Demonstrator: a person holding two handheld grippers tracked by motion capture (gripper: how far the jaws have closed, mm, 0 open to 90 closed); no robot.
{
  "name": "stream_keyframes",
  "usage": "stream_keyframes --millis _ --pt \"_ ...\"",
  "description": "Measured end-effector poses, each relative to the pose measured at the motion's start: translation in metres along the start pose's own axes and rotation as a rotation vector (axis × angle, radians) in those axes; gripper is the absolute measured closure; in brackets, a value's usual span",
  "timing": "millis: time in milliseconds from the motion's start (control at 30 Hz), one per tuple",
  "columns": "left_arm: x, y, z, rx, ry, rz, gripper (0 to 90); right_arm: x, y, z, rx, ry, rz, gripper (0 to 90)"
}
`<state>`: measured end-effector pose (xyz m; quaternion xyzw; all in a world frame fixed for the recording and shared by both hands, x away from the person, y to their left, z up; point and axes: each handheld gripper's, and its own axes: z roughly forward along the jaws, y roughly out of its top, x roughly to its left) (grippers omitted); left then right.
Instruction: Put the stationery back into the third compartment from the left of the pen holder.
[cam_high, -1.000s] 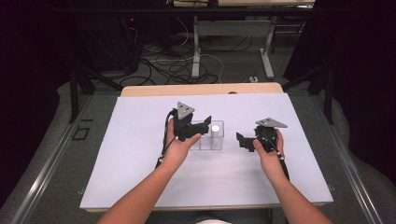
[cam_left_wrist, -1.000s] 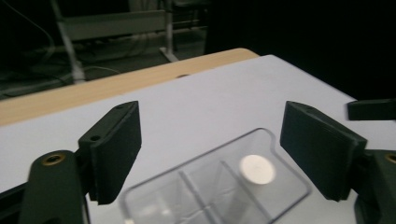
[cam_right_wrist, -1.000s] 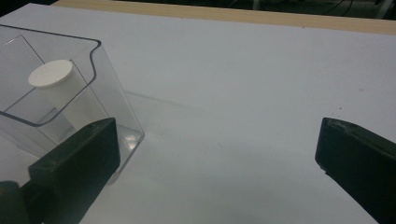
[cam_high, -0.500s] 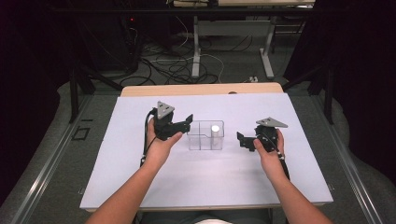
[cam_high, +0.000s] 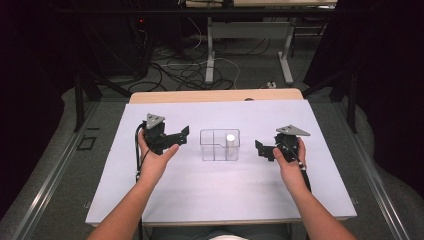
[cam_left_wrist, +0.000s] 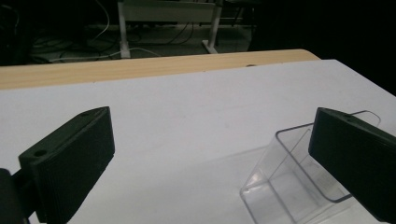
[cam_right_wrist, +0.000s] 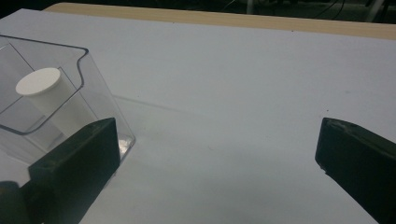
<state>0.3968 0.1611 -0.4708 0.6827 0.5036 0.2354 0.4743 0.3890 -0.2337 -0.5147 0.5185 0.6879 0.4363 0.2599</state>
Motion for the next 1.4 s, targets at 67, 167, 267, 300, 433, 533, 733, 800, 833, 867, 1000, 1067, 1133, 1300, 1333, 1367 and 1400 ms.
stream_keyframes --millis 67,167,267,300,433,533,733,800,833,867,1000,1067,1133,1300,1333,1367,1400 --pt "0.006 -0.003 -0.002 0.007 0.000 -0.010 0.4 -0.001 0.000 0.000 -0.003 -0.002 0.000 0.0" --pt "0.014 -0.007 -0.006 0.016 0.000 0.008 0.4 -0.002 0.000 -0.001 0.001 -0.008 0.002 0.0" --pt "0.023 -0.011 -0.009 0.022 0.012 0.017 0.3 -0.003 0.000 0.000 0.000 -0.007 0.004 0.0" --pt "0.025 -0.013 -0.010 0.024 0.021 0.020 0.3 -0.003 0.000 0.000 0.001 -0.007 0.004 0.0" --pt "0.036 -0.020 -0.013 0.045 0.038 0.019 0.3 -0.004 0.000 0.000 -0.001 -0.010 0.006 0.0" --pt "0.045 -0.025 -0.016 0.056 0.048 0.007 0.3 -0.004 0.000 0.000 -0.002 -0.012 0.007 0.0" --pt "0.059 -0.034 -0.022 0.051 0.059 -0.031 0.3 -0.005 -0.001 0.000 0.003 -0.015 0.012 0.0" --pt "0.063 -0.037 -0.024 0.055 0.064 -0.038 0.3 -0.006 -0.001 0.000 0.006 -0.017 0.012 0.0" --pt "0.065 -0.038 -0.025 0.054 0.064 -0.041 0.3 -0.006 -0.001 0.001 0.004 -0.016 0.012 0.0" --pt "0.067 -0.040 -0.025 0.058 0.066 -0.045 0.3 -0.006 -0.001 0.001 0.004 -0.016 0.009 0.0" --pt "0.073 -0.045 -0.026 0.075 0.059 -0.059 0.3 -0.007 -0.002 0.002 0.007 -0.014 0.008 0.0" --pt "0.075 -0.046 -0.027 0.077 0.057 -0.066 0.4 -0.007 -0.002 0.001 0.010 -0.015 0.013 0.0" --pt "0.076 -0.047 -0.027 0.079 0.061 -0.067 0.4 -0.008 -0.002 0.002 0.009 -0.014 0.012 0.0" --pt "0.080 -0.048 -0.027 0.080 0.059 -0.095 0.4 -0.012 -0.003 0.003 0.017 -0.020 0.021 0.0" --pt "0.081 -0.049 -0.027 0.079 0.060 -0.099 0.4 -0.014 -0.004 0.003 0.020 -0.025 0.021 0.0" --pt "0.082 -0.050 -0.027 0.080 0.058 -0.108 0.4 -0.016 -0.004 0.004 0.026 -0.027 0.027 0.0" --pt "0.083 -0.050 -0.027 0.083 0.060 -0.107 0.3 -0.018 -0.005 0.004 0.036 -0.033 0.028 0.0"
